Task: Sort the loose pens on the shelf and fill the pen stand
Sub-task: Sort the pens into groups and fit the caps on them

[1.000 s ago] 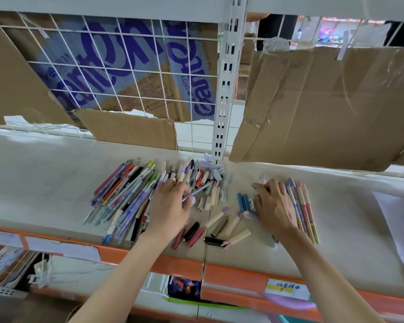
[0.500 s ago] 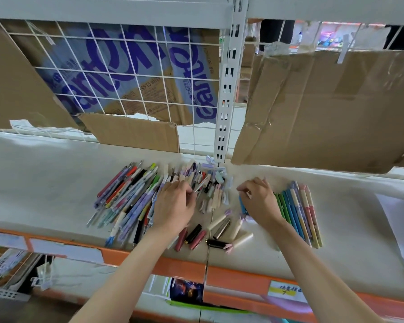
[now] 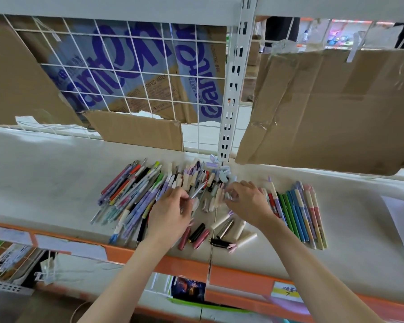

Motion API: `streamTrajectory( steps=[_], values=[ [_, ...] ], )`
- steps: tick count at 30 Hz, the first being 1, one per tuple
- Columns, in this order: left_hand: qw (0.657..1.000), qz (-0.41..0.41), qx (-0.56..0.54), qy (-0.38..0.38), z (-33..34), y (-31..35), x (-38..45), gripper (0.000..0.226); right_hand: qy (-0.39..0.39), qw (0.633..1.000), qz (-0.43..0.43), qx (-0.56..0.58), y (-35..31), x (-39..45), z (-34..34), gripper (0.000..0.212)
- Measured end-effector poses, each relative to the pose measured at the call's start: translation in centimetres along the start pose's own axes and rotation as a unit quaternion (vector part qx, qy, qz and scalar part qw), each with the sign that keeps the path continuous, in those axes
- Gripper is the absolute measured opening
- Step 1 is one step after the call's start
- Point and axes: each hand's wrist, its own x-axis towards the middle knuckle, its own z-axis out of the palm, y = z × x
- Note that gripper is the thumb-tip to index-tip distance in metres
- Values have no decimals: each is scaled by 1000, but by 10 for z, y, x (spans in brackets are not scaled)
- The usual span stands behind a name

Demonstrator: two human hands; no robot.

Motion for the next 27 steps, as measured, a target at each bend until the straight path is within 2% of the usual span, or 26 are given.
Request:
streamTrajectory(
  steps=[4, 9, 12, 14, 16, 17, 22, 25, 27],
  values=[
    [1000, -4, -4, -13, 0, -3, -4, 13, -6, 1000, 5, -13, 5, -2, -1, 29],
    [999, -4, -19, -27, -1, 1, -7, 12, -12, 999, 28, -20, 13, -3, 2, 23],
    [998, -12, -53, -40, 0, 2, -8, 9, 36, 995, 67, 58, 12, 2, 0, 20],
    [997, -15, -63, -47, 0, 3, -8, 7, 64, 993, 61, 75, 12, 8, -2, 29],
    [996, -22, -71, -52, 0, 4, -7, 5, 40, 996, 43, 59, 15, 15, -3, 44],
    [995, -25, -74, -54, 0, 5, -7, 5, 21, 998, 40, 44, 17, 18, -3, 46],
    [997, -35, -59, -48, -4, 5, -10, 6, 1, 999, 32, -23, 22, 20, -5, 18],
    [997, -32, -53, -52, -7, 5, -11, 8, 29, 994, 51, 96, 18, 15, -10, 9],
    [996, -27, -70, -52, -8, 8, -12, 7, 44, 958, 89, 269, 11, 7, -15, 13]
  ],
)
